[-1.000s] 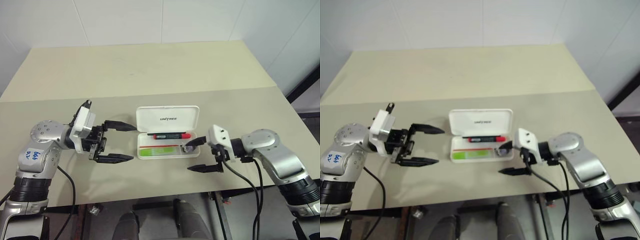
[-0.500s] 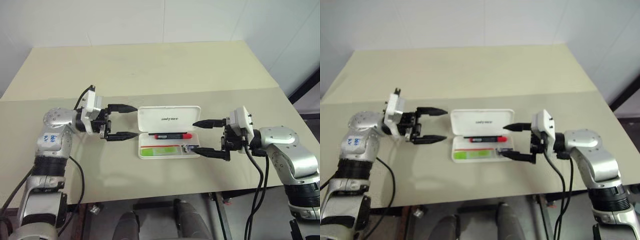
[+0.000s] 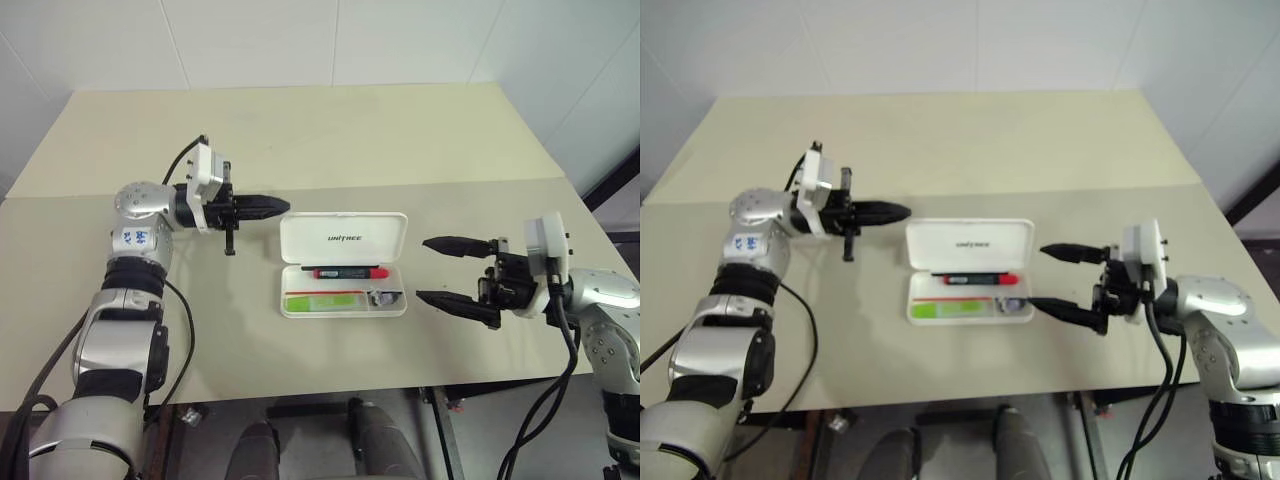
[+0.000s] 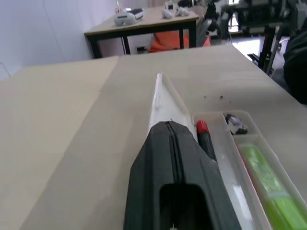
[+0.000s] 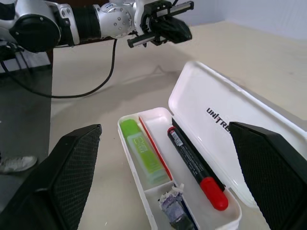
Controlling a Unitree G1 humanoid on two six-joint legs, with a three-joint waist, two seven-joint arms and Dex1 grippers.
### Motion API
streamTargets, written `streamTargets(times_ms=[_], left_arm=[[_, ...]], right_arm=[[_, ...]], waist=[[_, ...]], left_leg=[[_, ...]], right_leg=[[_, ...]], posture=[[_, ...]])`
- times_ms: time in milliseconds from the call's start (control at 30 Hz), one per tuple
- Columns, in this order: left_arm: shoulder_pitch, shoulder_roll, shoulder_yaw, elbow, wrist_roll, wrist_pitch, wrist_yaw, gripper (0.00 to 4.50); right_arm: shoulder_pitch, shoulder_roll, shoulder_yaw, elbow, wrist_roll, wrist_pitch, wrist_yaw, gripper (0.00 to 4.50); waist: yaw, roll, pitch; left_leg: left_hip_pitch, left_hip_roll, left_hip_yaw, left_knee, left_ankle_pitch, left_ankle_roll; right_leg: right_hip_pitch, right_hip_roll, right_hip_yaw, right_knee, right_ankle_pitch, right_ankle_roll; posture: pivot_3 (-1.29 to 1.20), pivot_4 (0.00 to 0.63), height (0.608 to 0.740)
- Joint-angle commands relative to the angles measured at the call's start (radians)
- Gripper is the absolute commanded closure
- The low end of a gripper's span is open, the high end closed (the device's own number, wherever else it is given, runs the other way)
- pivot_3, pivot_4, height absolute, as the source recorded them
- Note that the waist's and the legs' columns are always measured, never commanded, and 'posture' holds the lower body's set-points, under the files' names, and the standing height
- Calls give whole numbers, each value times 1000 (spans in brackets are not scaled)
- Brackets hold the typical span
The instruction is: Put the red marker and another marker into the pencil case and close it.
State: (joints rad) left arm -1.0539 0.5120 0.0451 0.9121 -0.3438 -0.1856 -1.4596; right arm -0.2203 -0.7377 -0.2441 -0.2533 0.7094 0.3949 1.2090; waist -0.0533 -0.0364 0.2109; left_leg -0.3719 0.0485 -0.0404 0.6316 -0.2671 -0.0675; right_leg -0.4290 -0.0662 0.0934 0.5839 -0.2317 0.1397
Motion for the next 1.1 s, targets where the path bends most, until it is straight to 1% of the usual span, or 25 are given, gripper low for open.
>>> streamTargets(times_ms=[33, 133, 267, 333, 400, 567, 667, 733, 833, 1000, 1100], left_arm=[[-66, 0, 35, 77, 10, -38, -4, 4481], [-101, 4, 28, 168, 50, -63, 12, 4481], [-123, 2, 13, 270, 111, -43, 35, 4481], [-122, -3, 4, 307, 145, -45, 48, 4481], [-113, -13, -6, 333, 176, -54, 36, 4481], [-122, -49, 0, 343, 186, -37, -73, 4481], [-130, -60, -4, 329, 171, -19, -136, 4481], [-127, -60, -39, 301, 148, -6, -152, 4481], [-105, -48, -131, 228, 85, 14, -155, 4481], [-42, -11, -333, 58, -42, 23, -155, 4481], [-20, 6, -407, -4, -105, 15, -155, 4481]], right_arm=[[23, -11, -53, -59, 34, -11, -18, 0], [48, -11, -73, -65, 41, -18, -22, 0], [63, -7, -109, -49, 75, -19, -15, 0], [73, -21, -115, -36, 82, -21, 18, 0], [81, -38, -132, -9, 104, -24, 81, 0], [67, -94, -156, 89, 112, -49, 226, 0], [45, -119, -151, 128, 99, -61, 261, 0], [26, -127, -145, 148, 92, -65, 267, 0], [11, -127, -136, 155, 89, -68, 272, 0], [16, -110, -108, 135, 91, -62, 278, 0], [25, -98, -95, 115, 97, -57, 274, 0]], waist=[[-1, 0, 0], [-1, 0, 0], [-1, 0, 0], [1, -1, 0], [1, -1, 0], [2, -2, 1], [2, -2, 1], [-2, -2, 1], [-2, -2, 1], [-2, -2, 1], [0, -2, 1]], left_leg=[[0, 0, 0, 0, 0, 0], [0, 0, 0, 0, 0, 0], [0, 0, 0, 0, 0, 0], [0, 0, 0, 0, 0, 0], [0, 0, 0, 0, 0, 0], [-1, 0, 0, 0, 0, 0], [0, 0, 0, 0, 0, 0], [0, 0, 0, 0, 0, 0], [0, 0, 0, 0, 0, 0], [0, 0, 0, 0, 0, -1], [0, 0, 0, 0, 0, 0]], right_leg=[[0, 0, 0, 0, 0, 0], [0, 0, 0, 0, 0, 0], [0, 0, 0, 0, 0, 0], [0, 0, 0, 0, 1, 2], [0, 0, 0, 0, 1, 2], [0, 0, 0, -1, 1, 2], [0, 0, 0, 0, 1, 2], [0, 0, 0, 0, 1, 2], [0, 0, 0, 0, 1, 3], [0, 0, 0, 1, 2, 5], [0, 0, 0, 1, 2, 5]], posture=[[0, 150, 740], [0, 150, 740], [0, 150, 740], [0, 150, 740], [0, 150, 740], [0, 150, 740], [0, 150, 740], [0, 150, 740], [0, 150, 740], [0, 150, 740], [0, 150, 740]])
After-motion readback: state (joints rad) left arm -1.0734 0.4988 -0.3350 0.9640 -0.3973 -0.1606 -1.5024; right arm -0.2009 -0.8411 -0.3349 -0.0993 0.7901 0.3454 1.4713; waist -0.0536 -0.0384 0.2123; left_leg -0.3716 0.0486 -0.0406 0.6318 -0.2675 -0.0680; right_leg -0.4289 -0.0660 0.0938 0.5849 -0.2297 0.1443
